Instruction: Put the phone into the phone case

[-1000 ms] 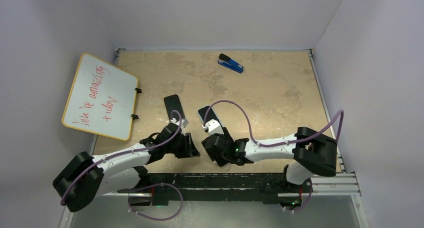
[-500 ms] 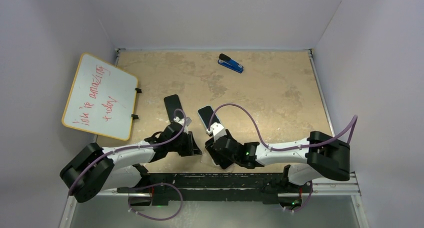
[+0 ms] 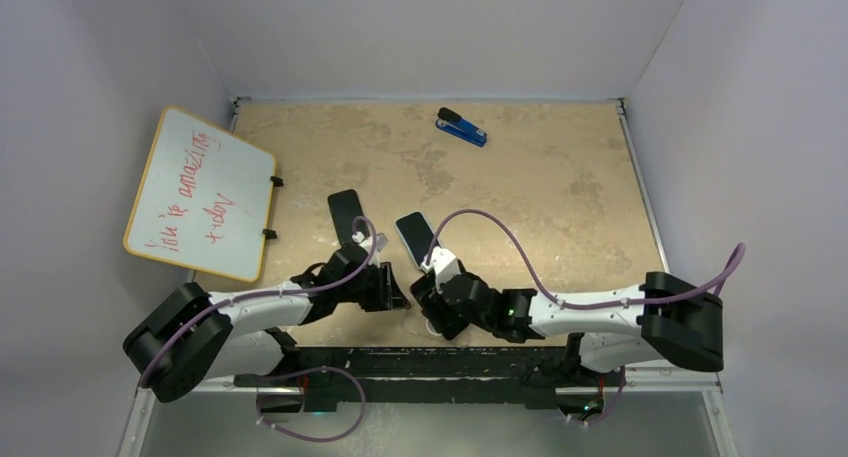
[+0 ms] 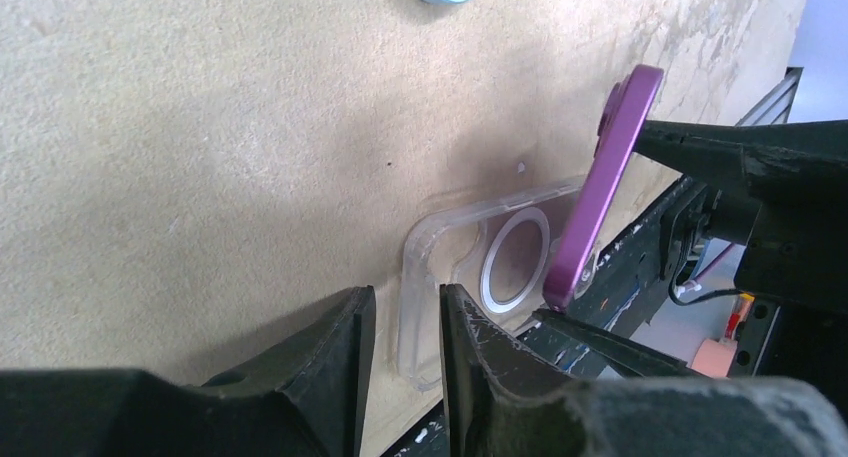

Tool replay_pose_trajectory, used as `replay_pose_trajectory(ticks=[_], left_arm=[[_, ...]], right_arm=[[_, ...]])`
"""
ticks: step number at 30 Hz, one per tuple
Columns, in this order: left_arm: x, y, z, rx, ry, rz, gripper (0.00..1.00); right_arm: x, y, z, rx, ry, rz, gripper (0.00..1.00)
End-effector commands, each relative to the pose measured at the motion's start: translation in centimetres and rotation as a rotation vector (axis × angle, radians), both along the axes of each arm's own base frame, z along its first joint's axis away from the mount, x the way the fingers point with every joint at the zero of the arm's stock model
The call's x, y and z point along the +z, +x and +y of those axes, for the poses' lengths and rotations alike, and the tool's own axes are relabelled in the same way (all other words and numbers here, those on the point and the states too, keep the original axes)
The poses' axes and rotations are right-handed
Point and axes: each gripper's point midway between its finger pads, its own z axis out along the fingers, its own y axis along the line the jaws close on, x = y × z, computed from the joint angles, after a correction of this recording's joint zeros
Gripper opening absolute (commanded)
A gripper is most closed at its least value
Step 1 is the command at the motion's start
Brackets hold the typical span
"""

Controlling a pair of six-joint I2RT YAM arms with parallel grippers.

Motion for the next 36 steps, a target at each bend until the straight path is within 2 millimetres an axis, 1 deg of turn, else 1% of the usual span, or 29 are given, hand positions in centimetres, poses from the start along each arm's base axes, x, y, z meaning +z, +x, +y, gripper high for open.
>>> replay_pose_trajectory(ticks=[1, 6, 10, 12, 14, 18, 19, 23, 26, 32, 36], left_arm=[[0.5, 0.6, -0.7, -0.042, -0.017, -0.044, 0.33], [0.2, 0.4, -1.1, -0.067, -0.011, -0.057, 0.33], [-1.0, 0.3, -1.0, -0.076, 0.034, -0.046, 0.32], [-1.3, 0.4, -1.1, -0.083, 0.045, -0.043, 0.26], [-1.5, 0.7, -1.0, -0.083, 0.06, -0.047, 0.19], [-0.7, 1.6, -0.9, -0.077, 0.091, -0.089, 0.02], [-0.1, 2.1, -1.1, -0.076, 0.092, -0.113, 0.0], [1.1, 3.4, -1.4, -0.087, 0.109, -0.161, 0.0], [1.2, 4.0, -1.5, -0.089, 0.118, -0.168, 0.0], [1.3, 4.5, -1.7, -0.1, 0.119, -0.179, 0.0], [1.6, 4.8, -1.8, -0.101, 0.102, -0.181, 0.0]], right_arm=[[2.2, 0.1, 1.3, 0.026, 0.111, -0.045, 0.4], [1.9, -0.4, 1.3, 0.058, 0.125, -0.035, 0.39], [2.0, -1.0, 1.5, 0.119, 0.137, -0.047, 0.39], [1.8, -1.3, 1.6, 0.148, 0.133, -0.051, 0.39], [1.6, -1.6, 1.7, 0.187, 0.126, -0.054, 0.39], [1.3, -2.8, 2.0, 0.282, 0.149, -0.061, 0.38], [1.2, -3.0, 2.0, 0.296, 0.152, -0.063, 0.38], [0.3, -3.7, 2.0, 0.343, 0.134, -0.048, 0.38], [-0.3, -4.0, 2.0, 0.356, 0.124, -0.028, 0.37], [-1.0, -4.9, 1.9, 0.416, 0.103, -0.005, 0.38], [-1.7, -5.0, 1.6, 0.44, 0.06, -0.009, 0.38]])
